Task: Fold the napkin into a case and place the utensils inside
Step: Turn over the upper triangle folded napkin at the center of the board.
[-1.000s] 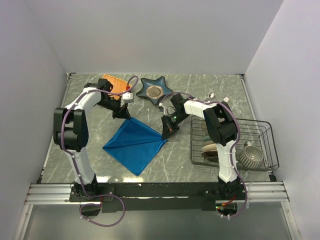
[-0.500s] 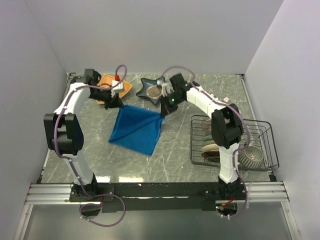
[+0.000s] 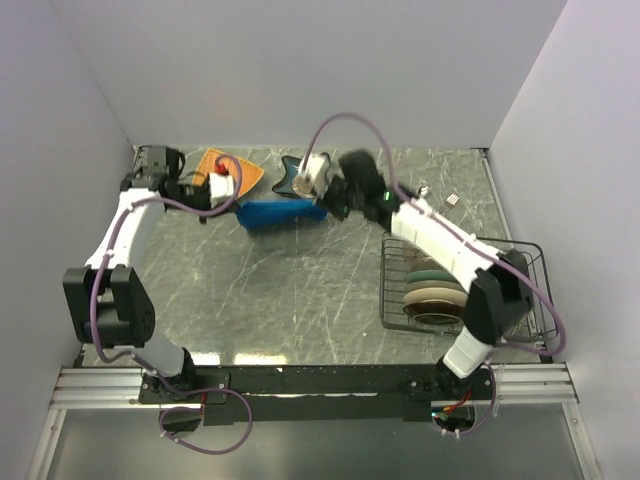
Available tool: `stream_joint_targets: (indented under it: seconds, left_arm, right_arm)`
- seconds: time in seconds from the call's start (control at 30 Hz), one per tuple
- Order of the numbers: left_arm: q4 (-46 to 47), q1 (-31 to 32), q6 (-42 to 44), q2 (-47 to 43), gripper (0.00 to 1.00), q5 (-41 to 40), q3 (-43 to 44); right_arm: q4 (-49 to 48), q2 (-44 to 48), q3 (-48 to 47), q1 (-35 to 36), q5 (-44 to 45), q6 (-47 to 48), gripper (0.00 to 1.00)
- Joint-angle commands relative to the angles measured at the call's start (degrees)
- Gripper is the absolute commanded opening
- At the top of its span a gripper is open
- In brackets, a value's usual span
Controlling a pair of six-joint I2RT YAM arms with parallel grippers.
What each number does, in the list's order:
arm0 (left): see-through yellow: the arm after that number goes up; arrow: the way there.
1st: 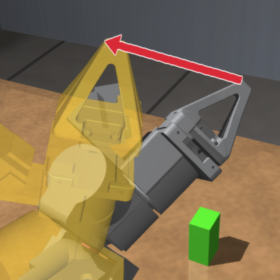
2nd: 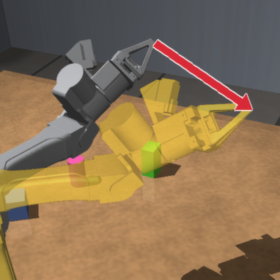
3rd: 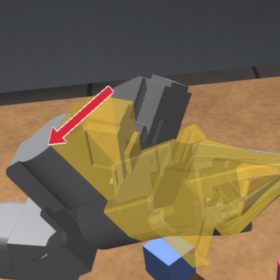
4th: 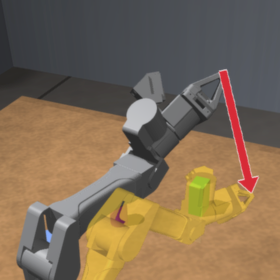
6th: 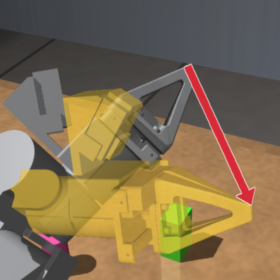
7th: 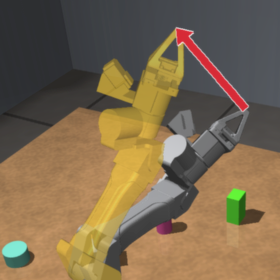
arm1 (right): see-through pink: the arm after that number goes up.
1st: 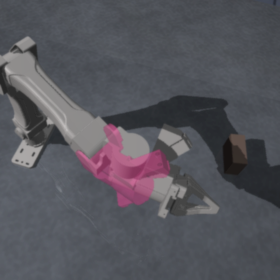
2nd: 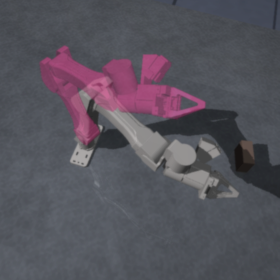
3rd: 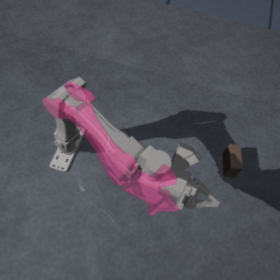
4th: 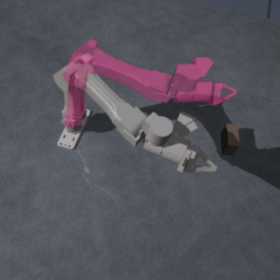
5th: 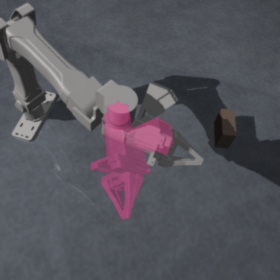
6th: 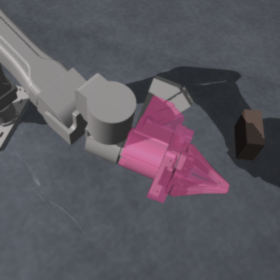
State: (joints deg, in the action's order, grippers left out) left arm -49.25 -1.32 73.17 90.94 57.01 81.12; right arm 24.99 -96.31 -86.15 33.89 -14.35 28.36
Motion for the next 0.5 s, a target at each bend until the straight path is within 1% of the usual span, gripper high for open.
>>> stream_joint_targets:
  seconds: [0.0, 0.07, 0.1, 0.17, 0.2, 0.23, 0.27, 0.37, 0.47]
  left_arm:
    - [-0.22, -0.61, 9.35, -3.83, 0.01, -0.41, -11.82]
    - [-2.68, 0.44, 10.85, -6.64, 0.01, -1.11, -15.97]
    - [-3.04, 0.62, 11.29, -7.69, 0.01, -1.29, -20.0]
    - [-3.92, 0.97, 12.69, -10.33, 0.01, -2.87, -25.8]
    - [-3.75, 1.06, 13.4, -10.95, 0.01, -3.57, -27.75]
    - [-3.31, 2.45, 13.49, -12.43, 0.01, -4.53, -29.51]
    - [-2.61, 3.07, 13.58, -13.06, 0.01, -5.07, -32.66]
    - [-1.37, 4.39, 14.81, -15.43, 0.01, -6.91, -37.86]
    - [-0.59, 5.71, 17.27, -18.07, 0.01, -8.66, -42.17]
  right_arm:
    - [-19.06, 6.39, 19.94, 6.34, 11.44, 12.15, 0.0]
    - [-21.55, 8.77, 26.78, 8.81, 12.94, 12.69, 0.0]
    - [-22.44, 9.38, 28.56, 11.26, 13.29, 12.86, 0.0]
    - [-24.8, 10.61, 34.62, 13.82, 15.56, 13.21, 0.0]
    - [-28.56, 10.97, 36.82, 15.23, 16.45, 13.47, 0.0]
    - [-30.34, 10.8, 40.15, 17.76, 17.85, 14.09, 0.0]
    - [-31.75, 10.45, 41.4, 19.01, 19.6, 14.0, 0.0]
    - [-36.32, 8.52, 44.22, 22.09, 23.12, 13.65, 0.0]
    - [-39.05, 7.1, 45.89, 23.76, 24.02, 13.83, 0.0]
